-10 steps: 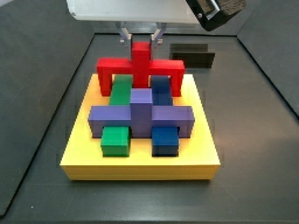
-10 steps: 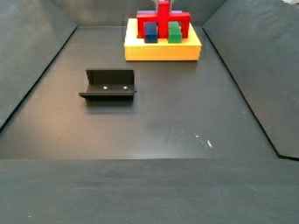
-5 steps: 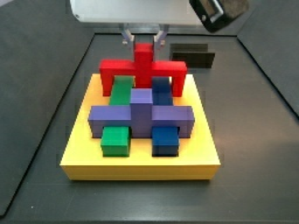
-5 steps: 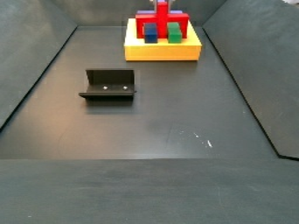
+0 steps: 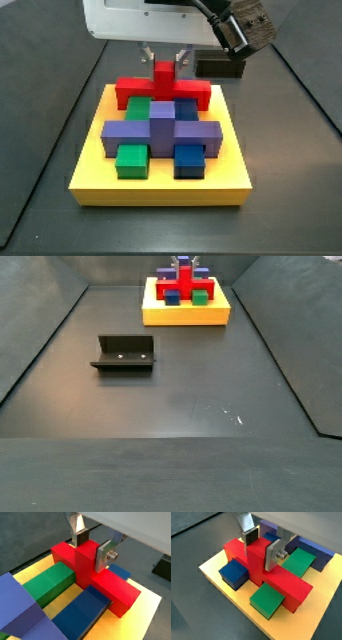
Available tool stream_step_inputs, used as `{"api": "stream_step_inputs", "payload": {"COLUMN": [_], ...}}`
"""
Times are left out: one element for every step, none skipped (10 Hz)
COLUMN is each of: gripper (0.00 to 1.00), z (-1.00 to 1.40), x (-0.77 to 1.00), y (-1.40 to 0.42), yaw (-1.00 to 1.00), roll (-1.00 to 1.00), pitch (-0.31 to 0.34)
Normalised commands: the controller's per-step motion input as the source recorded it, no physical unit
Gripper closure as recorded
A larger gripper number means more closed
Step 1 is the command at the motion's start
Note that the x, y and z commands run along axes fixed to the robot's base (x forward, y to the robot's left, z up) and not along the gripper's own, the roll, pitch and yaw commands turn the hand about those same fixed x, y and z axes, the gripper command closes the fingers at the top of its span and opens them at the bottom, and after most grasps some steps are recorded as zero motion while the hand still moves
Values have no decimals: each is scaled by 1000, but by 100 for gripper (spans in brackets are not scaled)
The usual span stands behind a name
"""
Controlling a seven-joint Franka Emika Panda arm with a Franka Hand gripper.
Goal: Pick up the red object. Move up. Place the red object on the fixture. Regrasp the red object. Move to above the board. Insert the red object.
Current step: Insert the red object.
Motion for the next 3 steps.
{"api": "stream_step_inputs", "payload": {"gripper": [100,100,100], "z": [-414,0,0], "x": [-80,0,0], "y": [83,0,0], "yaw": [37,0,0], "roll": [-157,-36,0], "pitch": [-124,-30,0]}}
